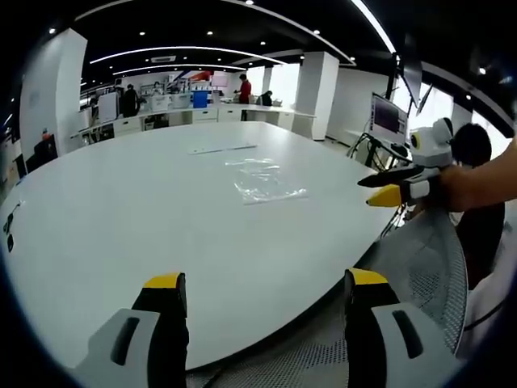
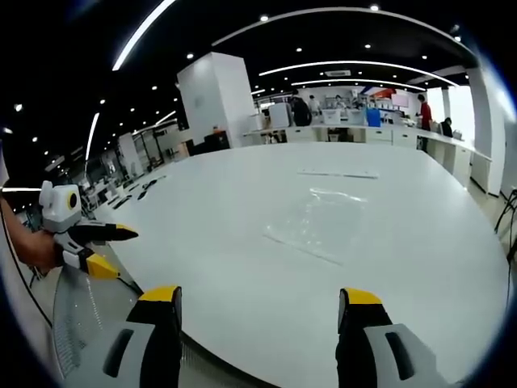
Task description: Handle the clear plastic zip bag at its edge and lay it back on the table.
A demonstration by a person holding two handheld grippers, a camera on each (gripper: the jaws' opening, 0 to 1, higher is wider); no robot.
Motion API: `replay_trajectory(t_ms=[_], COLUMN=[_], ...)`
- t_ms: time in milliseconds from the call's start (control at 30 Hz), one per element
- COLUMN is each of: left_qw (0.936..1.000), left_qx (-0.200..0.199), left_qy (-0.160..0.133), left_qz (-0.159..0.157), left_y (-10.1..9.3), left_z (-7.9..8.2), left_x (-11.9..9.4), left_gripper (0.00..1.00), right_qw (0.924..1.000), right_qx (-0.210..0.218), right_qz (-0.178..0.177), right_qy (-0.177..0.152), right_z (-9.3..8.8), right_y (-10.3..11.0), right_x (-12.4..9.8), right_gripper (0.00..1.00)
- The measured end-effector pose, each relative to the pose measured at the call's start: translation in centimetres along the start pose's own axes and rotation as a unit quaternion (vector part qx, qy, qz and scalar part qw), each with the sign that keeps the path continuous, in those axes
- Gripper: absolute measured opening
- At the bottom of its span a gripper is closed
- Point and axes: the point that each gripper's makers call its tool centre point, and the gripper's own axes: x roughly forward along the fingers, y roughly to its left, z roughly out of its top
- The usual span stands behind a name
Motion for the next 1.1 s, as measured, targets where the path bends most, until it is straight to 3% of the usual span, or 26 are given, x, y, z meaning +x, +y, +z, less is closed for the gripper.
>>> replay_trajectory(t_ms=[600,1100], left_qw=[1.0000,1.0000], left_qx=[-0.007,-0.002], left_qy=[-0.001,-0.001], left_qz=[-0.004,-0.001], left_y=[-0.2,-0.4], left_z=[0.2,0.3], left_x=[-0.3,-0.5], left_gripper=[0.78,0.78], right_qw=[0.9991,0.9957], right_qx=[-0.037,-0.083], right_qz=[0.003,0.015], right_qy=[0.021,0.039], right_z=[0.6,1.5], right_y=[-1.3,-2.3], right_x=[1.2,4.3], right_gripper=[0.78,0.75])
